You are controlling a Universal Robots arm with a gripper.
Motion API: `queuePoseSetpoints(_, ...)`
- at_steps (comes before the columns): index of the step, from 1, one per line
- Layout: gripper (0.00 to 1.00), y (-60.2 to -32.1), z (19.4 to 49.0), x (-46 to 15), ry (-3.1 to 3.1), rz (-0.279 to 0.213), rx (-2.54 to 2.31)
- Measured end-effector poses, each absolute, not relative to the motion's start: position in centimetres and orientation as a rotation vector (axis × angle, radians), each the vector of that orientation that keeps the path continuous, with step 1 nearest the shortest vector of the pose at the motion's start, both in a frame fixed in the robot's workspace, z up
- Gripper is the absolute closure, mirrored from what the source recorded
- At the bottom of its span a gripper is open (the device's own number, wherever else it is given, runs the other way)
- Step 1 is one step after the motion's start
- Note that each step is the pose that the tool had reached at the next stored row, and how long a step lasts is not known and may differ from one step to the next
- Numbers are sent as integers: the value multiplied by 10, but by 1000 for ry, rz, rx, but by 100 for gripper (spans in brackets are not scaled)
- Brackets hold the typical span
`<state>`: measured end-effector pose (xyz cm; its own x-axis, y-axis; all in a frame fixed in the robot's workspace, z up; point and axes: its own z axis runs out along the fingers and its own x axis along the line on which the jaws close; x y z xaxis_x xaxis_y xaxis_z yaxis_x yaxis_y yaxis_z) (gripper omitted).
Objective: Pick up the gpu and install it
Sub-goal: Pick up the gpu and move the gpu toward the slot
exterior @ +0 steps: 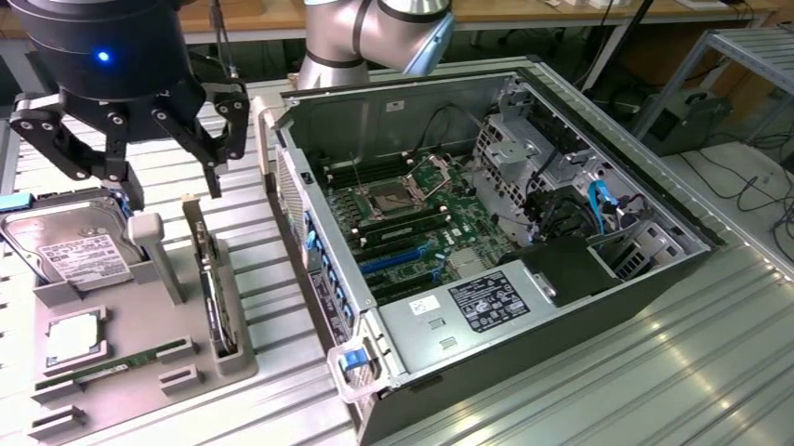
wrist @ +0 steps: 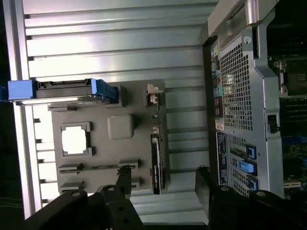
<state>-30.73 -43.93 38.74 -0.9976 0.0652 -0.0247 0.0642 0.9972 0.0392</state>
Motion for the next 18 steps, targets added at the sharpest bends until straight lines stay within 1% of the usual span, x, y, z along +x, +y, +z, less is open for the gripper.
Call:
queuePoseSetpoints(1,34,-438,384,-308,3115,49,50)
queuePoseSetpoints(4,34,-438,381,-309,3116,50,-66)
queuePoseSetpoints(18,34,-438,375,-311,3113,51,-157)
